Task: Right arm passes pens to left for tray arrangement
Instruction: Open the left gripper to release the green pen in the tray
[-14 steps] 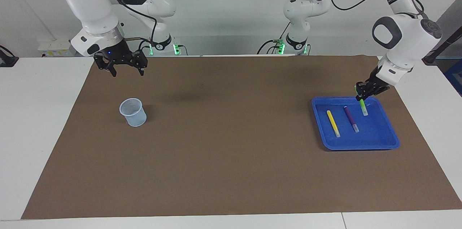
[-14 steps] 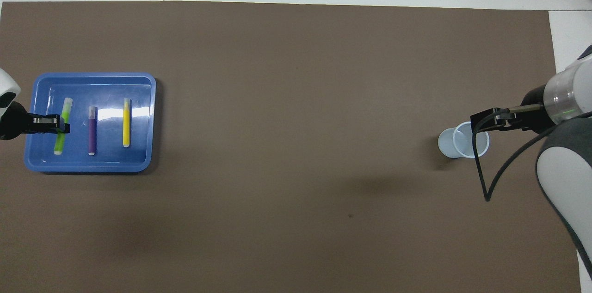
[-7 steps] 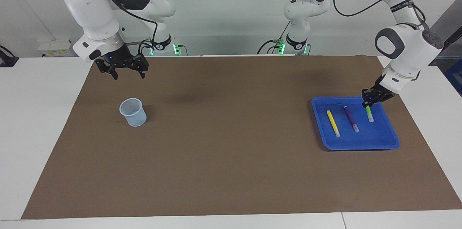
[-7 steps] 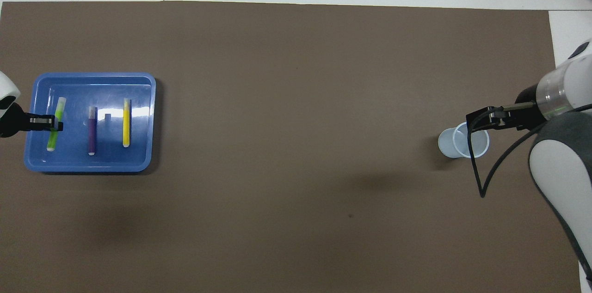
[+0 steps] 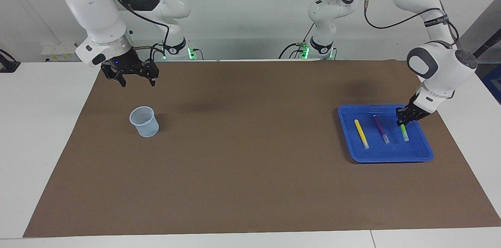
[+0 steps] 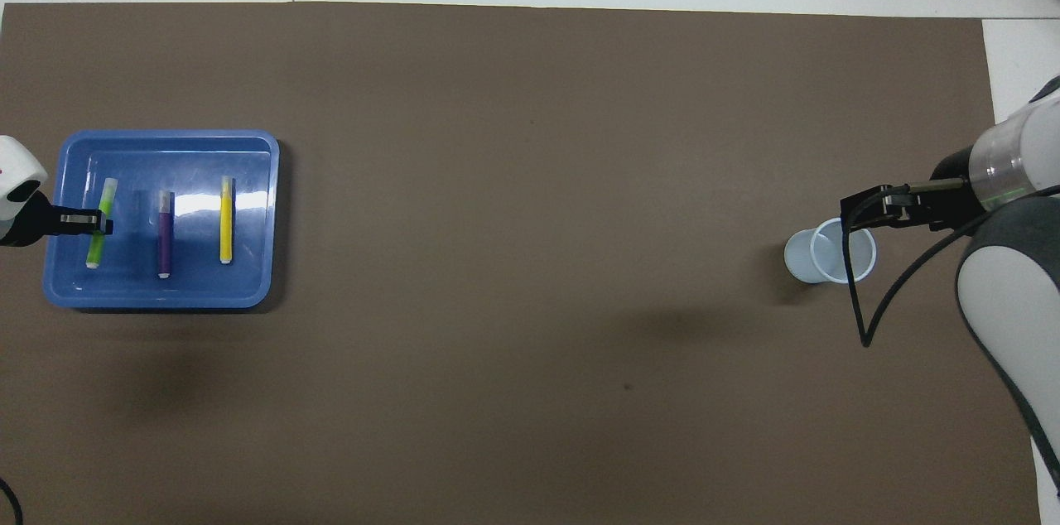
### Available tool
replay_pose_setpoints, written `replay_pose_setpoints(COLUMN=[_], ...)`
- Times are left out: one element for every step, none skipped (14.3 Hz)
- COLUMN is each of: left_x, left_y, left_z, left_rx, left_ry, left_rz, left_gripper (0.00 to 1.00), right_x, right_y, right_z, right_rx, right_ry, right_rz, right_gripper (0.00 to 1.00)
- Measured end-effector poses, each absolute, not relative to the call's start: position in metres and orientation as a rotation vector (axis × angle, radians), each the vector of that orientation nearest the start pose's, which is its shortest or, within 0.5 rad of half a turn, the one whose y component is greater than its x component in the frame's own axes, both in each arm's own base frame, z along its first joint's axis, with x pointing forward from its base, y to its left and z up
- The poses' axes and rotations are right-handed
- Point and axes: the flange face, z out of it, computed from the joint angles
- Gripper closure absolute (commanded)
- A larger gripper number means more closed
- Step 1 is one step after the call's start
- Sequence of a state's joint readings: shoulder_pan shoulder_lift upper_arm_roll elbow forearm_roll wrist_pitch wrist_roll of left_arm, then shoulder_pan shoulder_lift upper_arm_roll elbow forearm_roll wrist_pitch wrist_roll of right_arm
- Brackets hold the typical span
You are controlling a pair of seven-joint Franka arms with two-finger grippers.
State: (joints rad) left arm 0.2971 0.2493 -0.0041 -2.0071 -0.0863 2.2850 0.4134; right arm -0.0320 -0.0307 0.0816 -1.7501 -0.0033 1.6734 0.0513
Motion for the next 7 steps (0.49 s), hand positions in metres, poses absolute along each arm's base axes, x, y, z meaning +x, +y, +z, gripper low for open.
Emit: replay_pose_setpoints(left_x=[0.572,0.569,0.566,0.562,0.56,0.559,0.559], left_y=[0.174,0.178,0.182,0.183,0.184,0.184,0.183], left_z=[0.329,0.325,0.32,0.315,0.312,0.31,0.308], left_rx=[-3.195,-3.199,-3.202,-3.205,-3.203,-3.199,-3.196], left_ry=[0.098,0.087,0.076,0.068,0.063,0.061,0.055], left_rz=[-0.066,-0.052,-0.037,-0.025,-0.03,-0.042,-0.056], left_gripper=[1.0,1.0,1.0,1.0,1.0,1.0,1.0], right_x=[0.547,0.547,0.547,0.547,0.548,0.549,0.549], right_y=[0.027,0.027,0.027,0.027,0.027,0.027,0.027], right_z=[0.565,0.565,0.565,0.566,0.566,0.566,0.567], right_rx=[-3.149,-3.149,-3.149,-3.149,-3.149,-3.148,-3.148], right_ry=[0.003,0.004,0.004,0.005,0.005,0.005,0.005], right_rz=[0.072,0.071,0.07,0.067,0.061,0.051,0.04], right_gripper=[0.0,0.0,0.0,0.0,0.0,0.0,0.0])
